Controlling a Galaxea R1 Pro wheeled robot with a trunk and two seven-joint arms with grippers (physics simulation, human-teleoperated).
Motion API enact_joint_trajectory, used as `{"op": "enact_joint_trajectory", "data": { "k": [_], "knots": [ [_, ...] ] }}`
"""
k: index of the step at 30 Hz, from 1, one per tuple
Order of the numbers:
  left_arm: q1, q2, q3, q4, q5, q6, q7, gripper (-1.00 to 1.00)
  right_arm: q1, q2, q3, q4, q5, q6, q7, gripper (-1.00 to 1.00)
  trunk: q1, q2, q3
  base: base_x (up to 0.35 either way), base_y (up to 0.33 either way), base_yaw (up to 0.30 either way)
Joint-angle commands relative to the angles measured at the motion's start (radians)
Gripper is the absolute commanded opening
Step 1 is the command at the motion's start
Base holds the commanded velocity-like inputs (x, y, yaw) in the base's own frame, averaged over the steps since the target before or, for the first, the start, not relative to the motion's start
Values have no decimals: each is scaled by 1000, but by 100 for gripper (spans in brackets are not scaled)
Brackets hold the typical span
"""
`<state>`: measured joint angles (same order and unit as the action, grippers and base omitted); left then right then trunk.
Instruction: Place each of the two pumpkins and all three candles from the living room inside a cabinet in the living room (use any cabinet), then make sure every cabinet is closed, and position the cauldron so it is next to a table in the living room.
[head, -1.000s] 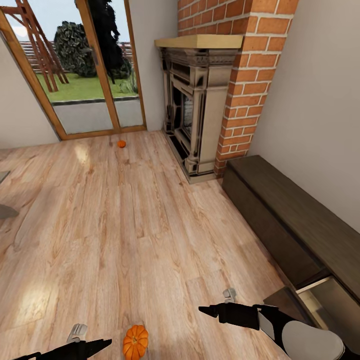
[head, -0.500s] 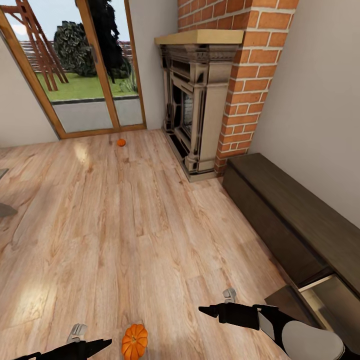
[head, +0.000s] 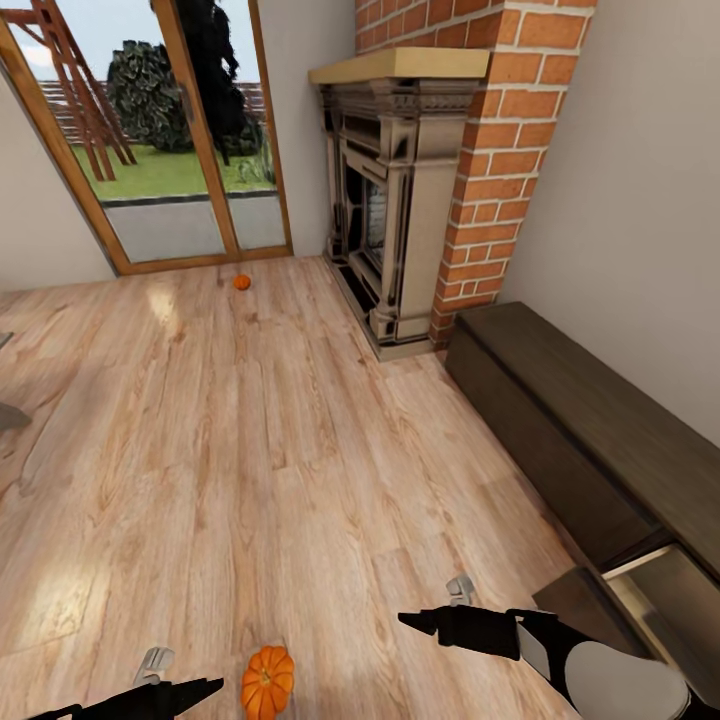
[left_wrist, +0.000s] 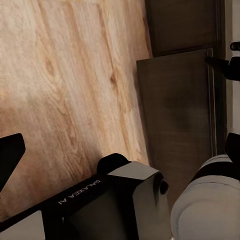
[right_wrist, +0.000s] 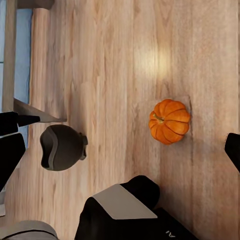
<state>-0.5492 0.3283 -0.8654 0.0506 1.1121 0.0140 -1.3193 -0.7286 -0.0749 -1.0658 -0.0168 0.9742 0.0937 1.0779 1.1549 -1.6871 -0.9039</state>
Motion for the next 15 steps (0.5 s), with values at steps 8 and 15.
{"op": "enact_joint_trajectory", "data": {
  "k": [8, 15],
  "knots": [
    [0, 0, 0, 0, 0, 0, 0, 100, 0, 2, 0, 0, 0, 0, -6, 100, 31, -56, -25, 0, 0, 170],
    [0, 0, 0, 0, 0, 0, 0, 100, 0, 2, 0, 0, 0, 0, -6, 100, 58, -105, -47, 0, 0, 221]
  ]
}}
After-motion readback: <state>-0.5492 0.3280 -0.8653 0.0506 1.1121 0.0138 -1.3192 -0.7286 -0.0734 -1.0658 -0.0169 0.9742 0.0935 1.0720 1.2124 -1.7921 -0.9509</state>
